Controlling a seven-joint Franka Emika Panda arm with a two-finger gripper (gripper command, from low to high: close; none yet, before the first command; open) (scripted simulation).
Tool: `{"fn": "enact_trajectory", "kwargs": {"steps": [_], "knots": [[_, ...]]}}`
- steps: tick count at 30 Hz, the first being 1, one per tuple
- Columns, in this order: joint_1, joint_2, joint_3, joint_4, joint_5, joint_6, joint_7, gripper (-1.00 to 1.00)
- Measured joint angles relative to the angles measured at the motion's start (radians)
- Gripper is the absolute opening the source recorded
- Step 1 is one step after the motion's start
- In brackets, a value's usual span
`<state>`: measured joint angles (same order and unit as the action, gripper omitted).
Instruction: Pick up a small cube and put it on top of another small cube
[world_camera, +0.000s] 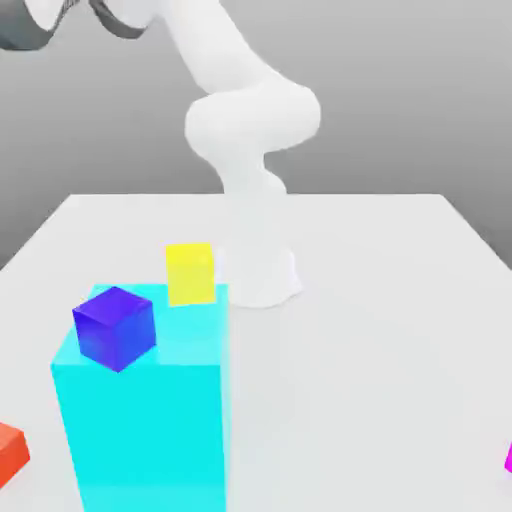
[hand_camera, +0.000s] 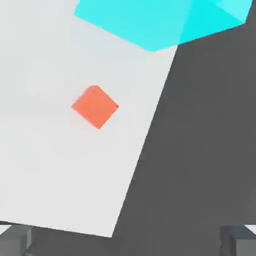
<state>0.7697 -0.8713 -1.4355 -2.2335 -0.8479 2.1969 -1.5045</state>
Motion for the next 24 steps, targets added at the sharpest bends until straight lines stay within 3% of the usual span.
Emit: {"fn": "enact_trajectory", "kwargs": {"steps": [11, 14, 15, 21, 24], "knots": [[0.486, -0.093, -0.454, 0.061, -0.325, -0.037, -0.323, 0.00], [0.578, -0.164, -0.575, 0.097, -0.430, 0.001, -0.313, 0.00], [0.596, -0.183, -0.604, 0.106, -0.456, 0.013, -0.305, -1.00], [0.605, -0.194, -0.617, 0.111, -0.478, 0.016, -0.296, -1.00], [0.557, -0.153, -0.539, 0.087, -0.417, -0.026, -0.322, -1.00]]}}
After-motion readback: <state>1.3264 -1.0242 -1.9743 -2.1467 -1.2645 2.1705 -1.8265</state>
